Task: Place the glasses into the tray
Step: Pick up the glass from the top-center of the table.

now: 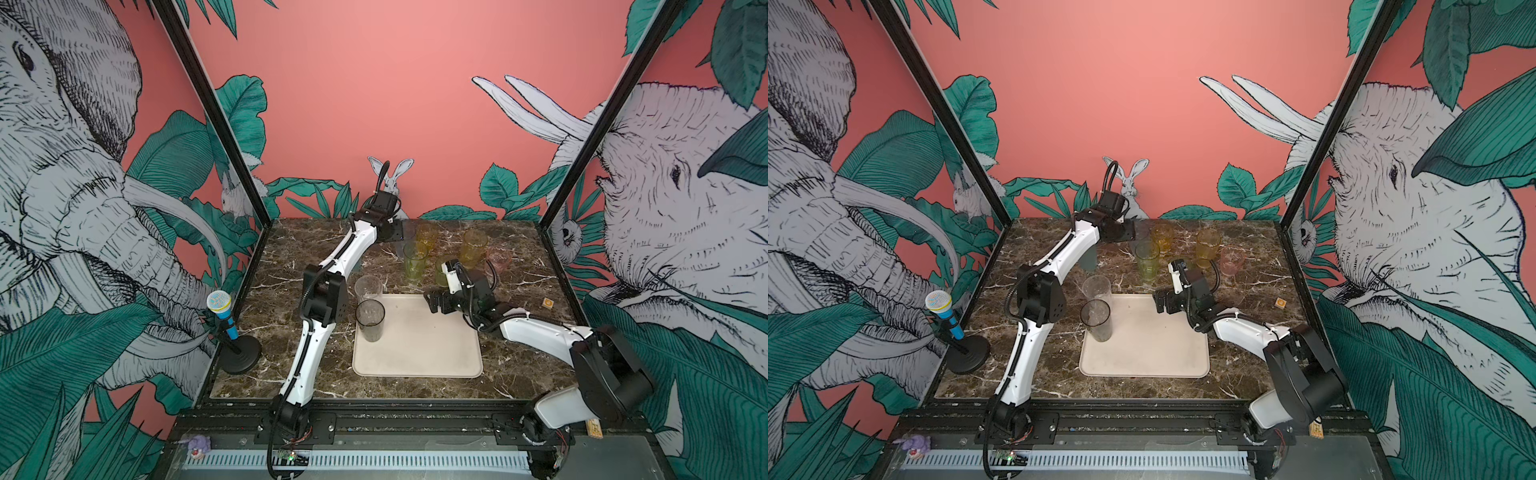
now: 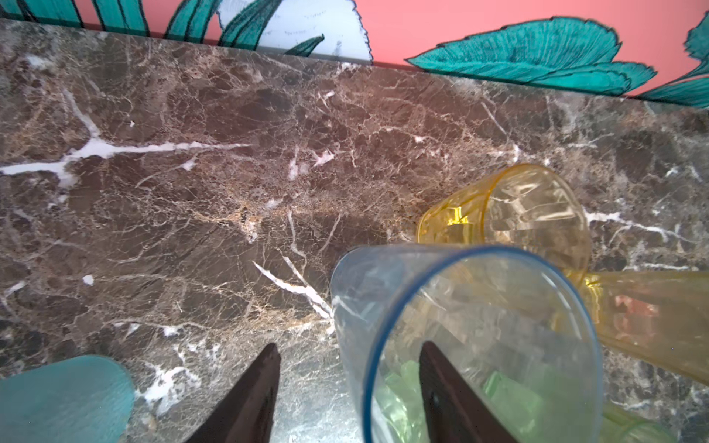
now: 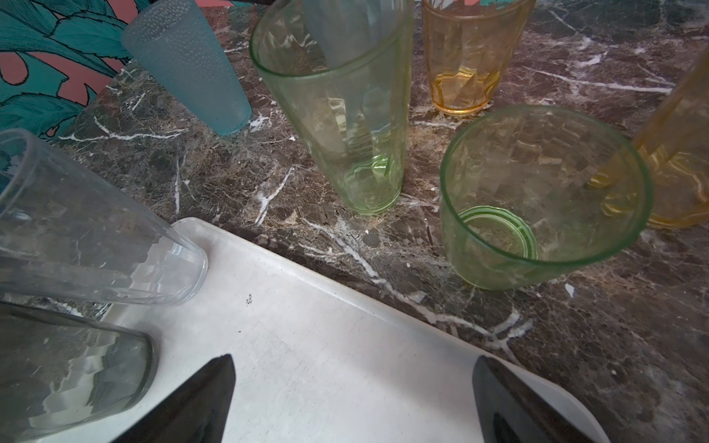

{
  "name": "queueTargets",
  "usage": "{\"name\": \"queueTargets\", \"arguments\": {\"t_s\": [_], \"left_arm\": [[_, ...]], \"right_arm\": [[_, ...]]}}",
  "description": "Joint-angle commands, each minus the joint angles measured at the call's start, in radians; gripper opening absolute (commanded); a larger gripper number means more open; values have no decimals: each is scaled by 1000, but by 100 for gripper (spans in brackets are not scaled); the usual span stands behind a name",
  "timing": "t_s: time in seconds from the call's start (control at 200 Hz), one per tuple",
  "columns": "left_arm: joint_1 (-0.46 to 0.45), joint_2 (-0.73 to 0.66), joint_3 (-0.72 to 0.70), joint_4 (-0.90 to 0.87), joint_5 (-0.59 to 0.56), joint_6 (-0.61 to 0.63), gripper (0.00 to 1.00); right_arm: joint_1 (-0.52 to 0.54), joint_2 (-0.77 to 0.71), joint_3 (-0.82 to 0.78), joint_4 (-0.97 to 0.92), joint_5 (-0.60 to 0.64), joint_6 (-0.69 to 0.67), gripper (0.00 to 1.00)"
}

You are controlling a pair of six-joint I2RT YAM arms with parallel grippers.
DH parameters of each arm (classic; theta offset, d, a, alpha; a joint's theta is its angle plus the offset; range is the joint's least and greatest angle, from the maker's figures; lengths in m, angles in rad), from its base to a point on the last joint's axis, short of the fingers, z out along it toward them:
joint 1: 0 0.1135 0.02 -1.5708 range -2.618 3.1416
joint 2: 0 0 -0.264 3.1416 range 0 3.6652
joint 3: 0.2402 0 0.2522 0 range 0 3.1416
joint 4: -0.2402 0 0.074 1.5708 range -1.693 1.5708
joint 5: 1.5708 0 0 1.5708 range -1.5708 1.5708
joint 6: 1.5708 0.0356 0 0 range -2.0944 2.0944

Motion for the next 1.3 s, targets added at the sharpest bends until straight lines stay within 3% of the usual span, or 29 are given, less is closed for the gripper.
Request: {"name": "queueTargets", "arguments": {"t_s": [0.0, 0.165, 0.76, 0.97, 1.29], "left_arm": [[6, 4, 33, -20, -1, -10, 58], [8, 9, 33, -45, -13, -8, 54], [10, -45, 8, -60, 4, -8, 7], [10, -75, -9, -73, 0, -1, 0], [10, -138, -27, -118, -6, 10, 0]], "right_arm": [[4, 11, 27, 11, 5, -5, 99], [4, 9, 28, 7, 6, -4, 99], [4, 9, 34, -6, 2, -5, 99], [4, 4, 27, 3, 5, -7, 99], [4, 4, 28, 1, 2, -6, 99]]}}
